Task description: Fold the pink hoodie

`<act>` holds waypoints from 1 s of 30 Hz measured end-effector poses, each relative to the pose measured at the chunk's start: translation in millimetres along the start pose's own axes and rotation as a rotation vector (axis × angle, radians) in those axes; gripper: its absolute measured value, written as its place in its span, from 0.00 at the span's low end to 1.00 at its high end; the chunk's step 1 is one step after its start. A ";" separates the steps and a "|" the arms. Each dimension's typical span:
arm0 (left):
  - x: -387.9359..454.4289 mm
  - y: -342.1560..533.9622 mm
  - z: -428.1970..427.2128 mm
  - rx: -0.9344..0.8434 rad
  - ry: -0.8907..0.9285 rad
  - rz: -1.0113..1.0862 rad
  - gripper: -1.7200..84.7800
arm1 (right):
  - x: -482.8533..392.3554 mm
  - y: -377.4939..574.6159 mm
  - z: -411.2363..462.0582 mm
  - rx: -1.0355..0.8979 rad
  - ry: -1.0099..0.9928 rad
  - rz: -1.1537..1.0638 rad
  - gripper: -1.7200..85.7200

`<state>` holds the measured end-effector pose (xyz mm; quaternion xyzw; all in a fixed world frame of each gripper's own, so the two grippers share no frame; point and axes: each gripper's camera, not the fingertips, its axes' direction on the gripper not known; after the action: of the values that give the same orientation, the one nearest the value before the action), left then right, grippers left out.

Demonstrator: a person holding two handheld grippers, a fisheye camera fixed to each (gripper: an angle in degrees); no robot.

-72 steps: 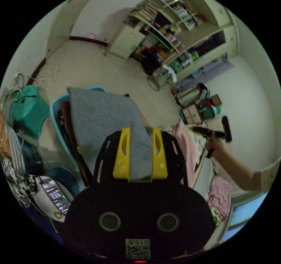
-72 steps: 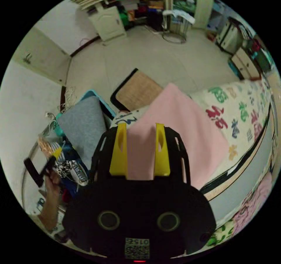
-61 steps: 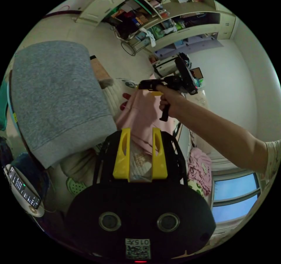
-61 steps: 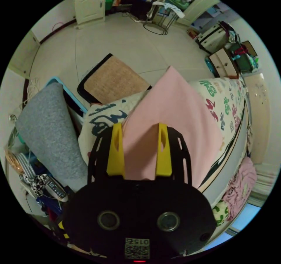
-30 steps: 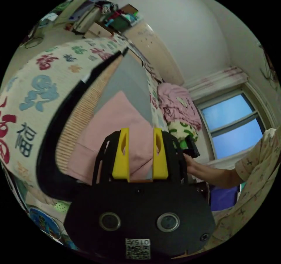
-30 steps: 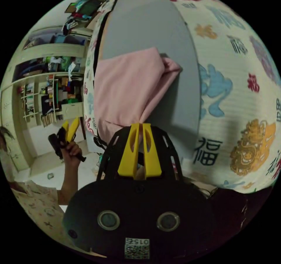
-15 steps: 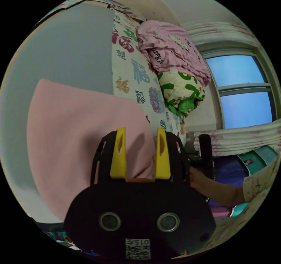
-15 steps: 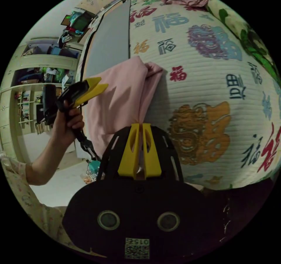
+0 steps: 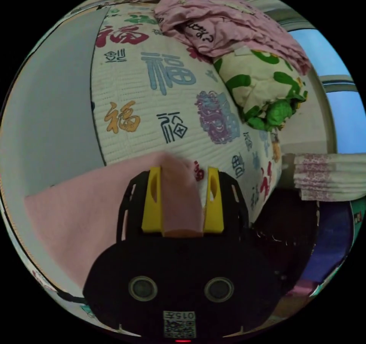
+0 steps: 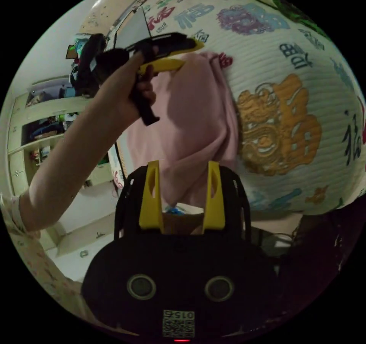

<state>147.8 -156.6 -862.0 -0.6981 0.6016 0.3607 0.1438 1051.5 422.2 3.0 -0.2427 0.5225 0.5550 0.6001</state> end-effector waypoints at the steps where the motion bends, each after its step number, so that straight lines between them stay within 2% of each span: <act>1: 0.6 -7.3 0.0 -0.001 -0.053 -0.015 0.16 | 1.4 1.2 0.4 -0.018 -0.025 0.021 0.22; 2: 1.9 -10.4 0.1 -0.003 -0.079 -0.012 0.15 | 5.0 3.8 1.1 -0.051 -0.048 0.059 0.22; 5: 11.1 -15.0 1.6 0.005 -0.206 0.081 0.13 | 12.8 12.6 3.5 -0.102 0.070 0.067 0.20; 7: 9.3 -11.6 0.0 0.031 -0.242 0.143 0.11 | 25.2 17.1 5.5 -0.158 0.028 0.125 0.17; 9: -4.2 -10.2 -6.1 0.044 -0.207 0.162 0.08 | 38.8 28.8 -9.4 -0.124 -0.066 0.163 0.12; 11: -28.2 -5.9 -18.9 0.080 -0.120 0.137 0.06 | 40.5 40.6 -27.2 -0.098 -0.036 0.148 0.09; 13: -66.3 7.7 -50.1 0.163 0.022 0.095 0.05 | 34.7 56.4 -49.2 -0.055 -0.063 0.091 0.08; 15: -97.1 23.4 -85.8 0.228 0.102 0.082 0.04 | 8.1 80.1 -80.3 0.005 -0.245 -0.051 0.08; 17: -138.6 45.4 -135.8 0.306 0.169 0.057 0.04 | -31.8 95.4 -93.3 -0.020 -0.277 -0.203 0.08; 21: -278.9 117.1 -284.1 0.459 0.272 0.041 0.04 | -134.9 124.4 -69.6 -0.125 -0.306 -0.549 0.09; 23: -342.0 153.5 -341.5 0.503 0.221 0.062 0.04 | -173.4 136.2 -40.1 -0.158 -0.281 -0.679 0.11; 25: -422.9 194.7 -390.3 0.451 -0.011 0.011 0.04 | -206.2 145.3 -12.6 -0.226 -0.265 -0.757 0.13; 26: -443.3 204.7 -398.0 0.431 -0.092 -0.036 0.04 | -219.8 148.1 -4.1 -0.267 -0.296 -0.767 0.13; 27: -480.7 225.3 -409.3 0.406 -0.255 -0.127 0.05 | -224.9 150.6 -5.8 -0.245 -0.369 -0.780 0.13; 28: -512.7 243.9 -415.6 0.398 -0.339 -0.207 0.10 | -224.3 151.1 -8.2 -0.225 -0.395 -0.782 0.13; 30: -549.3 262.8 -411.7 0.387 -0.279 -0.288 0.15 | -205.2 143.8 -17.5 -0.177 -0.352 -0.712 0.14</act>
<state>27.1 -75.2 -141.5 -0.6794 0.5283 0.3078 0.4057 946.1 360.6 222.6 -0.3607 0.2454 0.3886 0.8116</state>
